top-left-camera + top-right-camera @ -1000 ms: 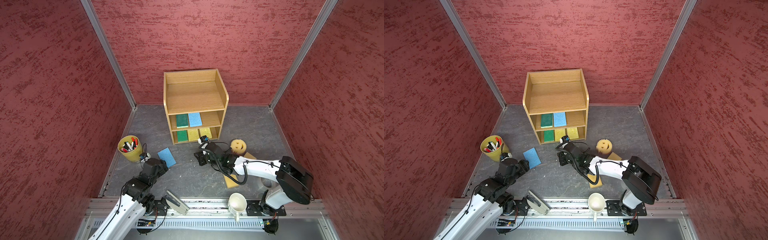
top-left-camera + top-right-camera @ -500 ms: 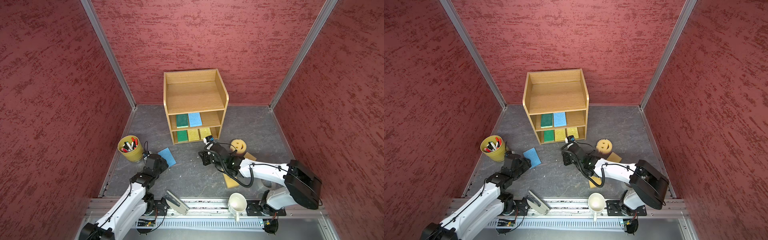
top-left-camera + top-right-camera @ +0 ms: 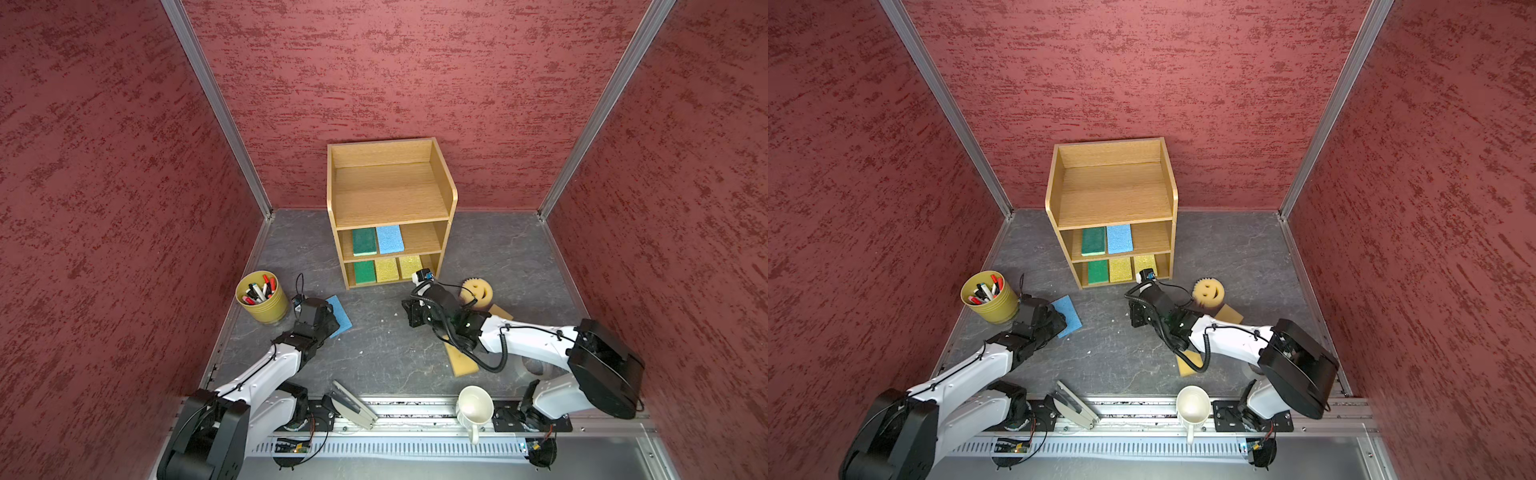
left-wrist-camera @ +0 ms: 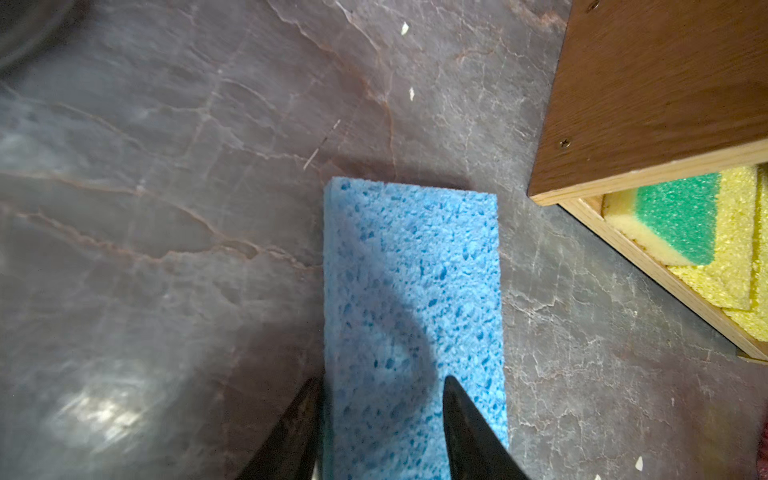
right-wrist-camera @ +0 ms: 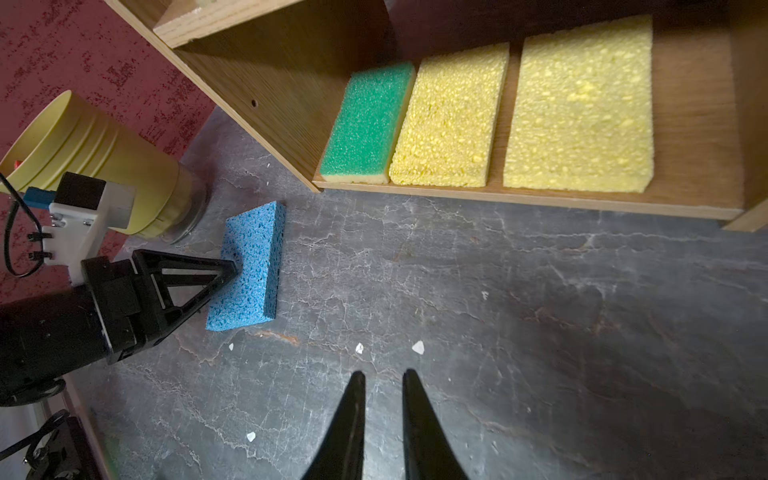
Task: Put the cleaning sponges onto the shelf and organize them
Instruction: 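Withdraw the right gripper while the left gripper reaches for the other blue sponge, then grasp the blue sponge with the left gripper and lift it upright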
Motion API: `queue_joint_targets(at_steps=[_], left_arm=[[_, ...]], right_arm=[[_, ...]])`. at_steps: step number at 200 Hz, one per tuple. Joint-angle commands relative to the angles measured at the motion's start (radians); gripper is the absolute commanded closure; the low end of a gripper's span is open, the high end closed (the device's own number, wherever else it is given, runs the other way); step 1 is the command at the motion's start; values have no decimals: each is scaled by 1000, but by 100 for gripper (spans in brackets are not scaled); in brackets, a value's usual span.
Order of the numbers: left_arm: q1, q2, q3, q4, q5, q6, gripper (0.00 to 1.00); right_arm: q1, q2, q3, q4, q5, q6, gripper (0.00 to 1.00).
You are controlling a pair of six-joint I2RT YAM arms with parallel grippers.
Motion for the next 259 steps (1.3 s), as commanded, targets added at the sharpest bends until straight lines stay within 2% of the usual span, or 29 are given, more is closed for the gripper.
queue_joint_targets(at_steps=[1,27,46,72,111,124,145,160,206,259], left_arm=[[-1,43,15,-6,33,-2,68],[-52,11,47,-55,30,-12,83],[-123,-60,83,-147,-6,-15,93],[-219,-173,132,-287,-31,-33,97],[-347,-353,172,-417,-56,-114,98],[-376,-384,187,-417,-58,-134,97],[-425,-387,230,-401,-64,-141,97],[-470,-369,272,-396,-92,-134,96],[-578,-334,363,-361,-153,-97,96],[-598,-286,388,-287,-176,-71,95]], right_arm=[[-9,-15,7,-13,31,16,82],[-14,-43,13,-26,30,15,82],[-18,-50,21,-27,-6,10,81],[-19,-42,45,-30,-101,10,78],[-19,-55,47,-17,-226,16,72],[-19,-67,47,-16,-272,22,66],[-21,-93,35,0,-352,38,47],[-30,-113,3,66,-423,77,41],[-113,-133,-97,227,-580,277,41],[-119,-174,-121,241,-594,293,41]])
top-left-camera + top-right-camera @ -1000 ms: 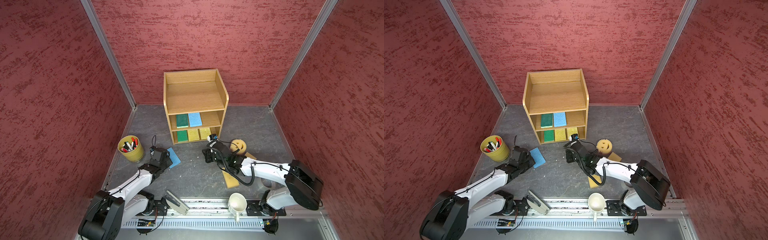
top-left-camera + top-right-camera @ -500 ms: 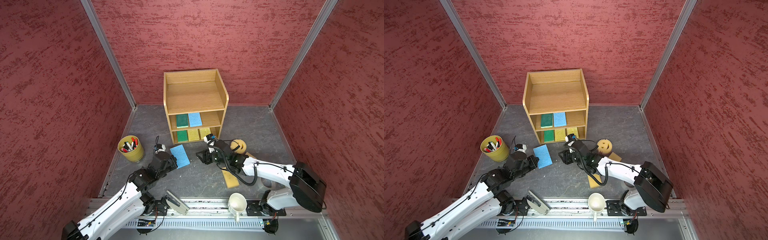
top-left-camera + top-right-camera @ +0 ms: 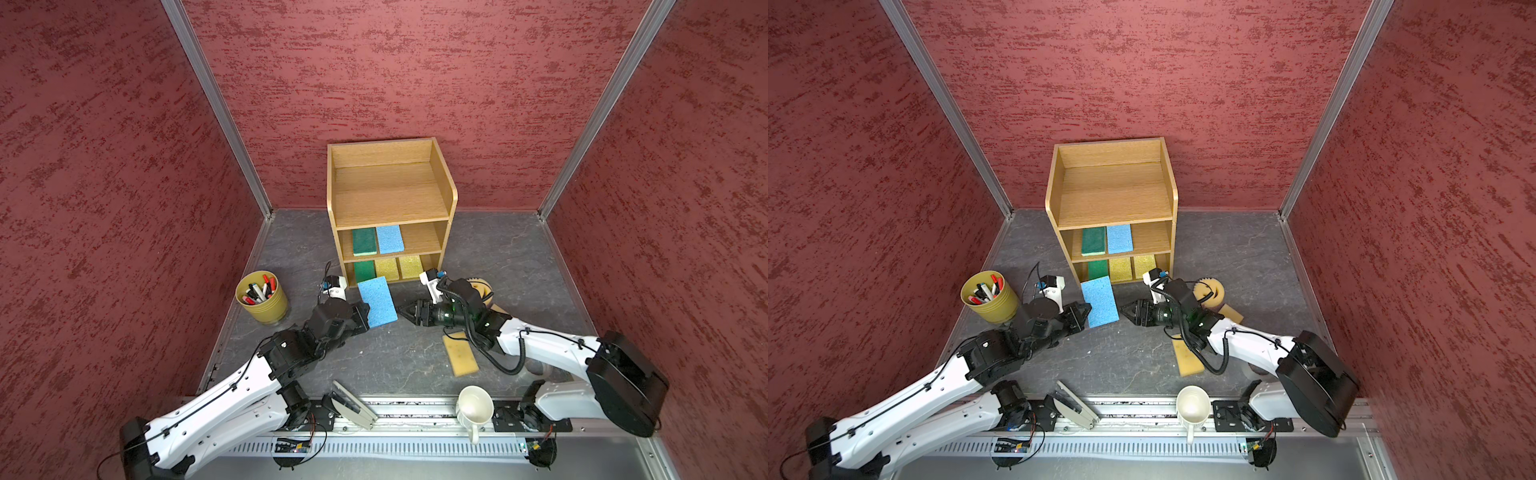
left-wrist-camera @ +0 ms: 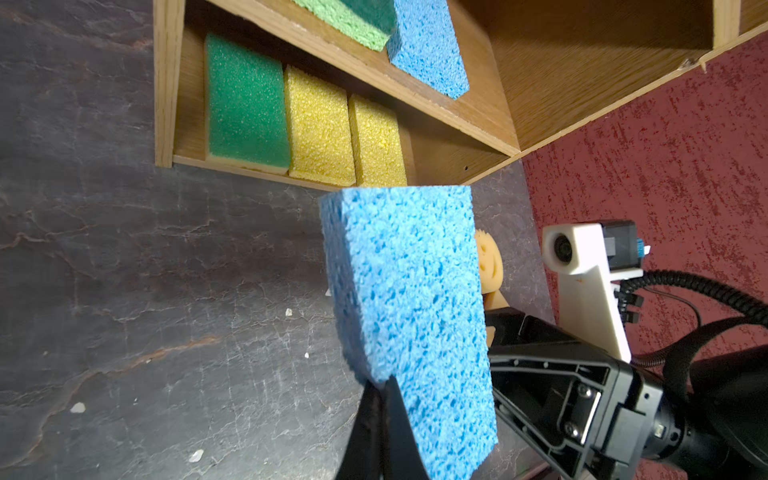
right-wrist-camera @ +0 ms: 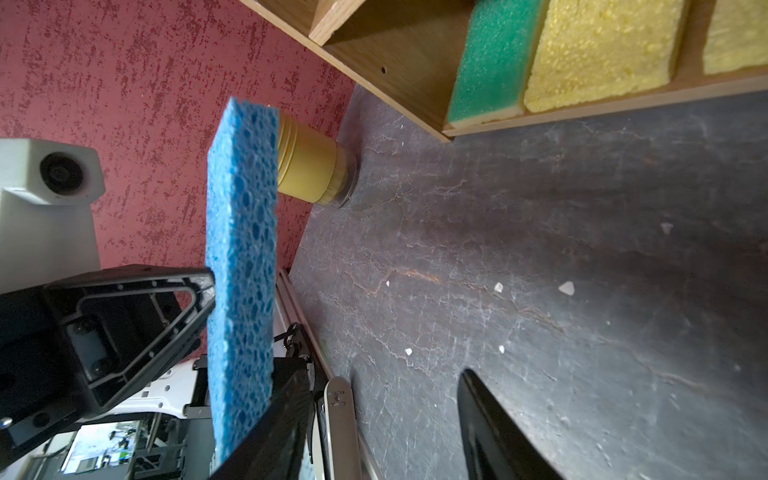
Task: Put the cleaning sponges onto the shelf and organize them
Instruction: 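Grasp the blue sponge with the left gripper and lift it upright, then grasp the blue sponge with the right gripper from the left gripper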
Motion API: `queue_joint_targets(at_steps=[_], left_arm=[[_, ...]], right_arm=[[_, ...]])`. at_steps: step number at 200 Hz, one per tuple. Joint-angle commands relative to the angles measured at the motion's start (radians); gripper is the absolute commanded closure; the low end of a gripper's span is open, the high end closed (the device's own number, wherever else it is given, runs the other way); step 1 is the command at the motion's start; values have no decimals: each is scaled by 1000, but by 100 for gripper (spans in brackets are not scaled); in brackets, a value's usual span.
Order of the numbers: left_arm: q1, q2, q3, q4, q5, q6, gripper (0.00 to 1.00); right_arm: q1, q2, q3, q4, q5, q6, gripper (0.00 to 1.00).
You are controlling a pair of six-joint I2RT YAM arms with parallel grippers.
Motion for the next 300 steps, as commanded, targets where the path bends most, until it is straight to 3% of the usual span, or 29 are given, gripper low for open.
queue_joint_targets(at_steps=[1,44,104,172,216,240,284,300], left_arm=[[-4,21,21,58,-27,33,96],[-6,72,54,72,-26,56,95],[-6,83,54,95,-19,60,95],[-3,92,46,145,-9,64,93],[1,89,48,153,-5,66,92],[5,92,47,156,0,68,89],[19,68,39,159,-5,69,73],[24,37,27,173,-21,80,54]], right_arm=[[0,-40,0,71,-46,36,42],[1,-62,-39,158,-63,87,41],[-2,-161,-58,123,-1,66,41],[-2,-77,-62,217,-54,141,42],[-2,-53,-53,245,-55,159,59],[-2,-57,-52,257,-30,163,83],[-12,-102,-17,162,21,123,100],[-40,-120,7,96,16,116,100]])
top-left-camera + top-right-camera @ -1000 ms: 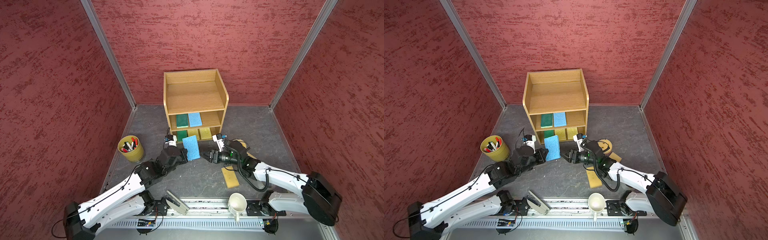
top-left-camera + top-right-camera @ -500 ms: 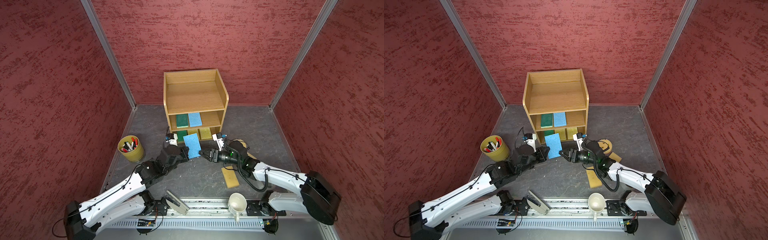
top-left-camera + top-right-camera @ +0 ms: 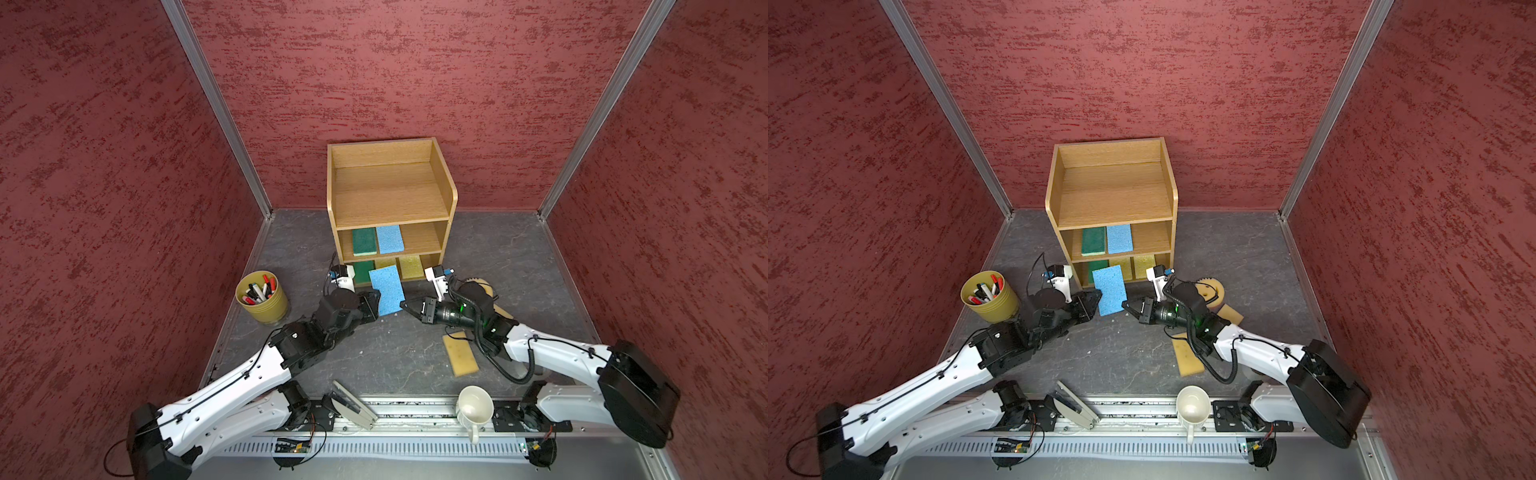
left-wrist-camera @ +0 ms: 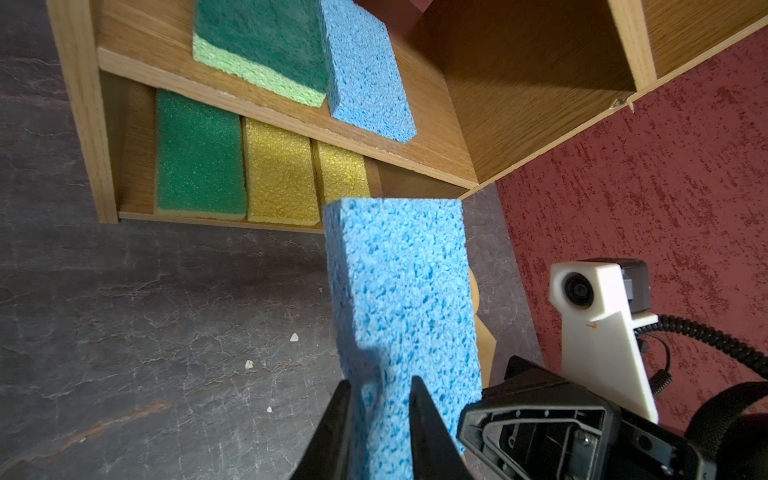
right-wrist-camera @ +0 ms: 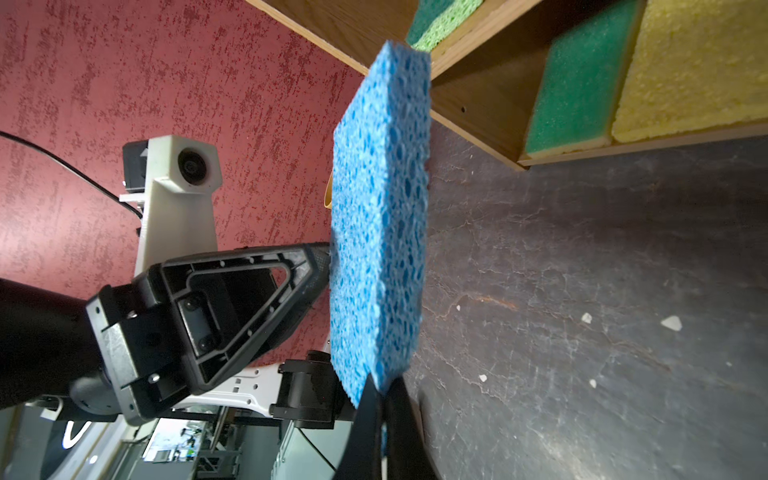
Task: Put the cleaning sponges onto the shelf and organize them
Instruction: 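Grasp the blue sponge with the right gripper from the left gripper, then carry the blue sponge with the right gripper into the upper shelf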
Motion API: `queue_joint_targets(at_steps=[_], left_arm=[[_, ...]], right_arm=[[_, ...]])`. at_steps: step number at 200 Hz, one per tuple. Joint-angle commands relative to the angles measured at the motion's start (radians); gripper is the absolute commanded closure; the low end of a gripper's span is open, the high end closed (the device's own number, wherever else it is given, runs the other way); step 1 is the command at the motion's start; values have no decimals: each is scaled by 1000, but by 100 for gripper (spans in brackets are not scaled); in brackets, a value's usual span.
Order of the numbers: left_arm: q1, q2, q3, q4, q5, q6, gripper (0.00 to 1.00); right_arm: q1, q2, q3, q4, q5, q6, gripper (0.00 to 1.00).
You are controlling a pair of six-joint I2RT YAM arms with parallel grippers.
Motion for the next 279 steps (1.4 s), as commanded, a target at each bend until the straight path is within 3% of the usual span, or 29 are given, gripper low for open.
queue_joint_targets(at_steps=[1,16,36,93,133,251,279], left_arm=[[9,-47,-13,33,-17,23,53],[8,-96,-28,52,-37,49,31],[9,-177,-46,58,-87,90,24],[13,-311,-55,-77,-227,125,22],[33,-317,-58,-90,-216,127,22],[117,-254,-86,-44,-118,86,20],[137,-248,-88,-49,-104,74,20]], right_arm=[[-33,-47,60,-79,30,-20,100],[-67,-70,85,-153,33,-44,100],[-103,-98,137,-293,74,-115,100],[-195,-53,305,-560,130,-239,100],[-242,30,412,-668,193,-308,100],[-263,148,493,-577,329,-313,100],[-265,164,499,-561,331,-307,95]])
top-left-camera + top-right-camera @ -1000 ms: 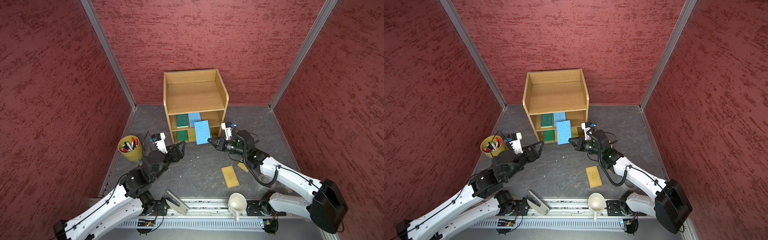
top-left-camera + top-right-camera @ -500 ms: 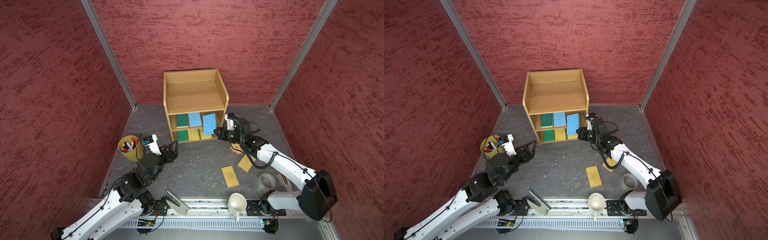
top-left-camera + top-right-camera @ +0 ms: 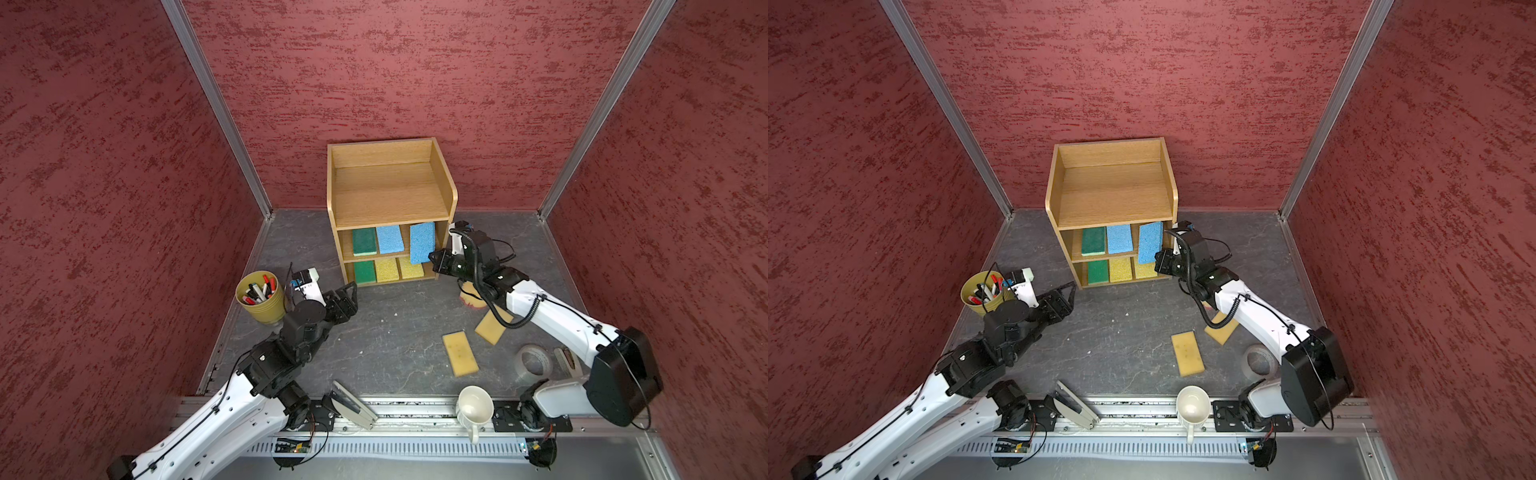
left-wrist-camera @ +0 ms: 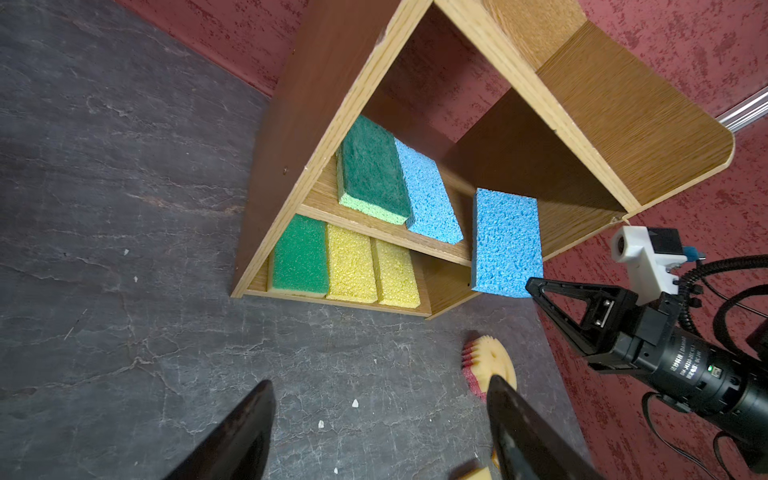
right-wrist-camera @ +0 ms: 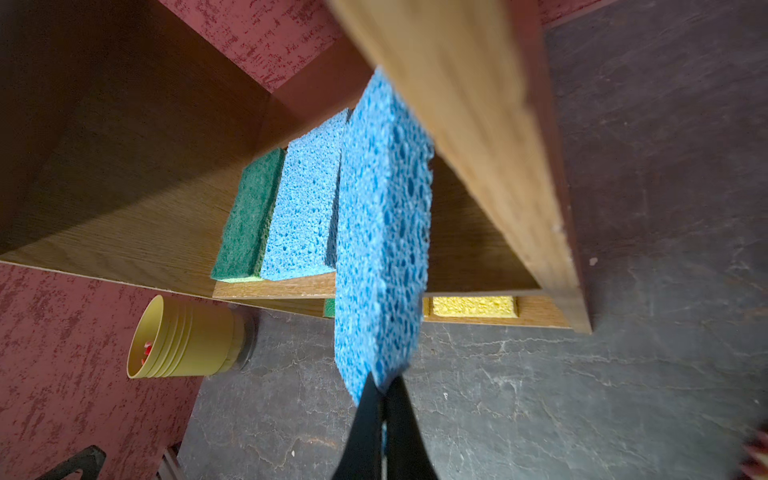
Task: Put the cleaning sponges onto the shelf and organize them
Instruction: 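Carry the blue sponge with the right gripper into the upper shelf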
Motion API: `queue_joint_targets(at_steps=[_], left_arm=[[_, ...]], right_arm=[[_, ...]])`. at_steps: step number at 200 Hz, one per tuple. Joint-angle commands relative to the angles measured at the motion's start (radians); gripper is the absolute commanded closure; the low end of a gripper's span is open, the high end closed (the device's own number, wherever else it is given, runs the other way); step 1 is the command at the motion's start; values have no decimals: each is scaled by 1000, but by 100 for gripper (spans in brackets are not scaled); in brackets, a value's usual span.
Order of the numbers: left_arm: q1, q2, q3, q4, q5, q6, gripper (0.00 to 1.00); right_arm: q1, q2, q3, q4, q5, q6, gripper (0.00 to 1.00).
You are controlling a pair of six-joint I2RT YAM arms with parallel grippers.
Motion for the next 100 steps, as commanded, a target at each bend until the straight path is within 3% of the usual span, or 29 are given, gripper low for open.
queue_joint_targets(at_steps=[1,34,100], left_arm=[[18,0,-9,14,28,-15,20],[35,-5,-17,11,42,-31,20],[43,-13,-25,5,49,-47,19]], right_arm=[[-10,16,29,51,35,5,95],[-10,35,45,64,22,19,92],[-12,45,31,85,95,17,77]])
